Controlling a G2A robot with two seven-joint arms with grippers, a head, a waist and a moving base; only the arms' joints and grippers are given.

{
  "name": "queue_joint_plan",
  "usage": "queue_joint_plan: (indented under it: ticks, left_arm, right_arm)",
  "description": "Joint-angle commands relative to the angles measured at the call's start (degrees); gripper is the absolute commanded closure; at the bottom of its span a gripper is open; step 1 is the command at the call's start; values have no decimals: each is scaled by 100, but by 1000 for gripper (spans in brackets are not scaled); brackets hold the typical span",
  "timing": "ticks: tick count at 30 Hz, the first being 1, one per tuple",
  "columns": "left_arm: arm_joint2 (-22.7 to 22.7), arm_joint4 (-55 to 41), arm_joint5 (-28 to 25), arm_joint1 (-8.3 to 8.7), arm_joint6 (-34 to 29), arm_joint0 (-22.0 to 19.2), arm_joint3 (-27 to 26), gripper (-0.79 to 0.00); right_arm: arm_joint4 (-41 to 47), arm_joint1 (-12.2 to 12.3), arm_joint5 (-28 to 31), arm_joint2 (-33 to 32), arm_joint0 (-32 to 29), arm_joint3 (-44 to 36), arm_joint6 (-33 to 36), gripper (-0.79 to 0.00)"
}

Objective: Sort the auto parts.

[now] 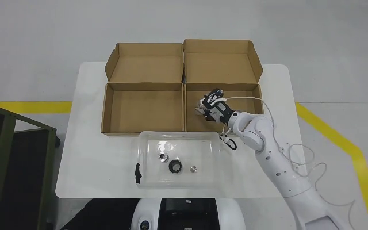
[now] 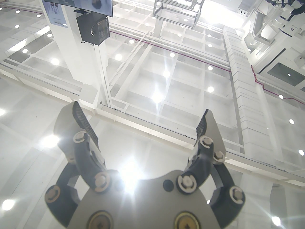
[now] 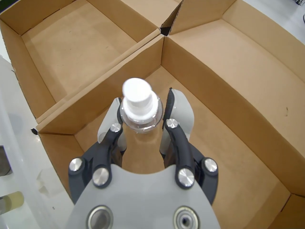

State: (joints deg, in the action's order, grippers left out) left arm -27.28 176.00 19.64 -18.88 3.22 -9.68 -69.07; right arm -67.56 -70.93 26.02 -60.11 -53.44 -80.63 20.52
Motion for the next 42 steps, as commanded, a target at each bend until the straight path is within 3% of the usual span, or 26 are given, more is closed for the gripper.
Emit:
queue_joint_plan:
  ticks: [1, 13, 28, 42]
  left_arm:
    - [0, 0, 0, 0, 0, 0, 0, -785]
    - [0, 0, 0, 0, 0, 0, 0, -785]
    - [0, 0, 0, 0, 0, 0, 0, -785]
    - [0, 0, 0, 0, 0, 0, 0, -785]
  right_arm:
    - [-4, 8, -11, -41, -28, -58, -36, -785]
    - [-312, 215, 352, -670, -844, -1713, 54, -785]
    - [-927, 495, 1508, -999, -2190, -3825, 1258, -785]
    - [-1302, 598, 1834, -696, -2673, -4094, 1818, -785]
